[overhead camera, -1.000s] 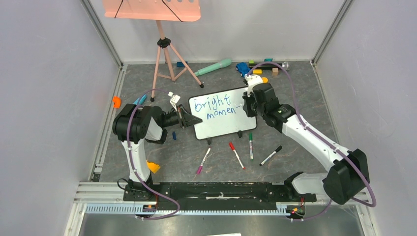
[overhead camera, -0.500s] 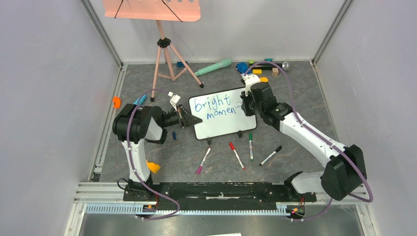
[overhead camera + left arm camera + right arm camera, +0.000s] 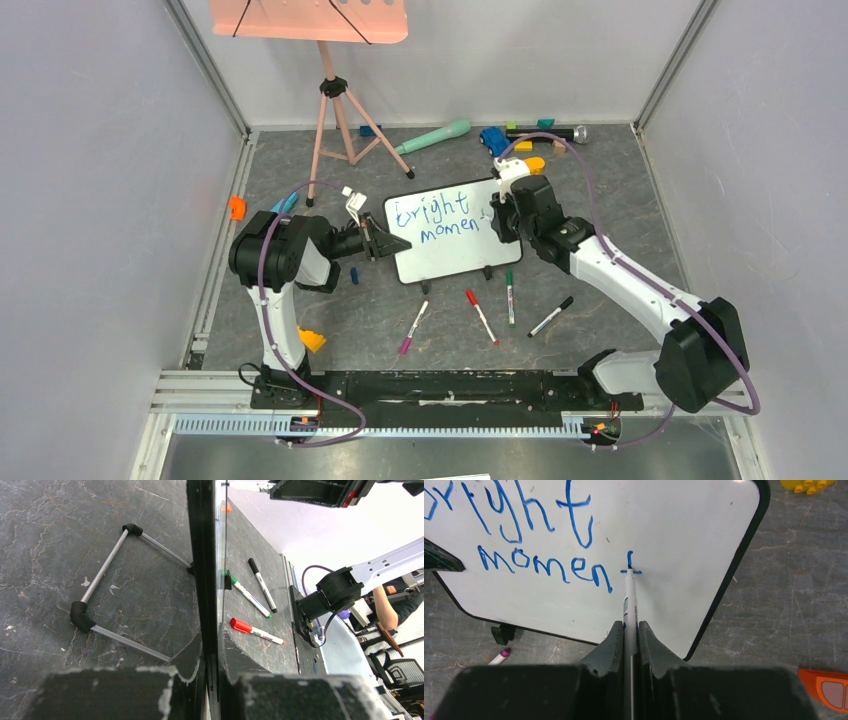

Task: Write a sentence on the whiteboard
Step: Pick up the sentence from the whiteboard.

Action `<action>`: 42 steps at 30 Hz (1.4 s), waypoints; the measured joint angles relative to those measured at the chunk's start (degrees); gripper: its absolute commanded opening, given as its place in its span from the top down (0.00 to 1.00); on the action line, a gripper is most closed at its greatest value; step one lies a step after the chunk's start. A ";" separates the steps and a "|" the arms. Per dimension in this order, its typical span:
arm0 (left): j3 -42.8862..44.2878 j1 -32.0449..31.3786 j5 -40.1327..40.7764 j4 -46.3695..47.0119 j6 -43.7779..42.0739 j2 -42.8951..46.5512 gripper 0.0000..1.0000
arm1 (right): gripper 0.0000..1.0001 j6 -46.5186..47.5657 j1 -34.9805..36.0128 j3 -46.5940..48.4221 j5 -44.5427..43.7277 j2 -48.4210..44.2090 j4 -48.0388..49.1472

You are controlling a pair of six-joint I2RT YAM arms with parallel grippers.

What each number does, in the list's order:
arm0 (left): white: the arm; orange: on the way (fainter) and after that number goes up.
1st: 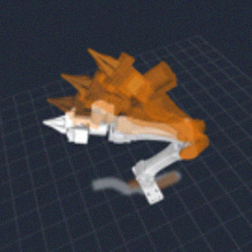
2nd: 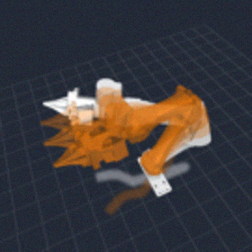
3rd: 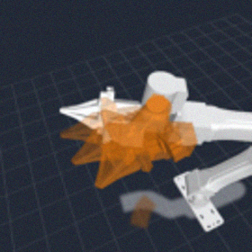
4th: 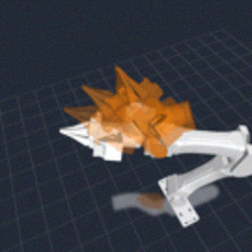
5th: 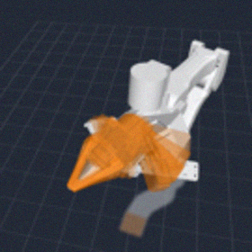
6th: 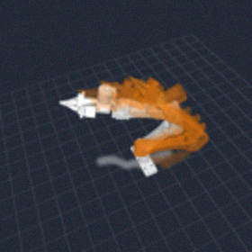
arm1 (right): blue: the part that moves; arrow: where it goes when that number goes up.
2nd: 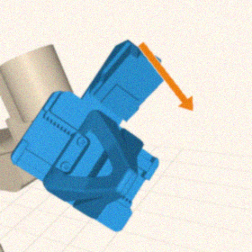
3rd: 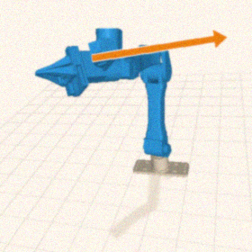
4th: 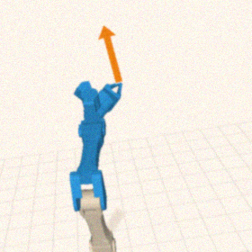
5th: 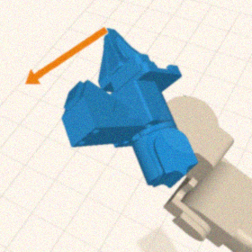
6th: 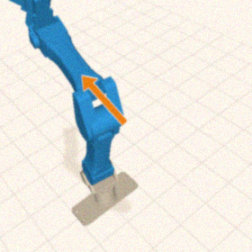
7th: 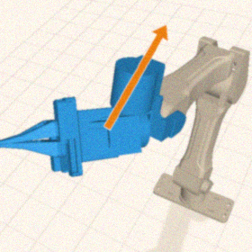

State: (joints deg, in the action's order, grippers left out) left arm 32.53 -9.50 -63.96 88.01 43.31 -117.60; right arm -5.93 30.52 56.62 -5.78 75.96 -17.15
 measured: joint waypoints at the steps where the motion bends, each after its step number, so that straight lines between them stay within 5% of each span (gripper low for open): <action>1: 0.00 0.00 0.00 0.00 0.00 0.00 0.98 | 1.00 -0.09 0.00 -0.74 0.07 -0.33 0.17; 42: 0.00 0.00 -0.04 0.00 -0.02 0.00 0.98 | 1.00 -1.51 -0.07 -0.46 -3.89 -4.57 -3.76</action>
State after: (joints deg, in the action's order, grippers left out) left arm 32.53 -9.50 -64.01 88.01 43.29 -117.60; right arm -7.44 30.46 56.16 -9.67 71.40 -20.91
